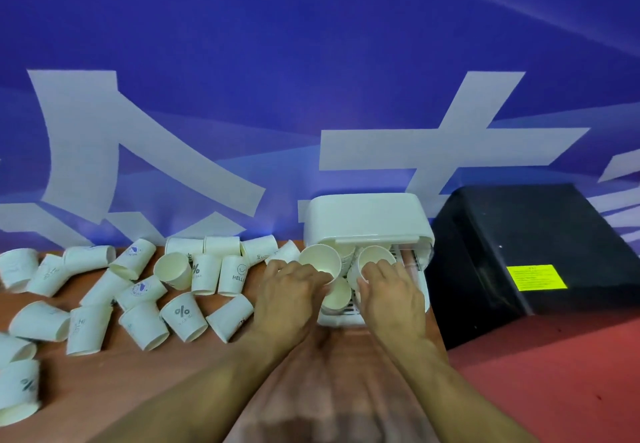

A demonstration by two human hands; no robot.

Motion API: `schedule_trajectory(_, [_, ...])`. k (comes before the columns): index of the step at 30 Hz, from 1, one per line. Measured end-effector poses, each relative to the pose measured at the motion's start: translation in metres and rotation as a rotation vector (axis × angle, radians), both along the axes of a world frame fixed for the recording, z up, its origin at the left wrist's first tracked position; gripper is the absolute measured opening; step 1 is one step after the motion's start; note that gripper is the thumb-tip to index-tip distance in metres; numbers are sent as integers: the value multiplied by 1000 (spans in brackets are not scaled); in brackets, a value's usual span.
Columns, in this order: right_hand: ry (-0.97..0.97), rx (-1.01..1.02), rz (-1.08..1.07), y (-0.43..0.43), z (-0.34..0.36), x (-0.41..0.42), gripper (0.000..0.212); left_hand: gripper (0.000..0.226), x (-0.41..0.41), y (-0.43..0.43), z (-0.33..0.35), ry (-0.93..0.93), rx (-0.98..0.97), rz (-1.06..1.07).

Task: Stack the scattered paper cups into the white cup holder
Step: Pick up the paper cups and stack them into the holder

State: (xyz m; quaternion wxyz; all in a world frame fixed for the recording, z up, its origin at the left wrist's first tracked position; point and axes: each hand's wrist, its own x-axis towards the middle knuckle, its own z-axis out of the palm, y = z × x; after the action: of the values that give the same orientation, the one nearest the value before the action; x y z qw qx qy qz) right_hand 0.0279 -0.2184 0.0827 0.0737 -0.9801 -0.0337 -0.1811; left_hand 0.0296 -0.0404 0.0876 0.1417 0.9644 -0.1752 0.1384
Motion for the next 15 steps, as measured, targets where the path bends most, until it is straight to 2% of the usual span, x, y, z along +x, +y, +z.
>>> schedule_trajectory(3, [103, -11, -3, -6, -14, 3, 24, 21, 2, -7, -7, -3, -23, -1])
schedule_trajectory(8, [164, 8, 33, -17, -28, 9, 24, 22, 5, -10, -19, 34, -92, -21])
schedule_trajectory(15, [366, 15, 38, -28, -66, 18, 28, 17, 10, -13, -29, 82, -29, -7])
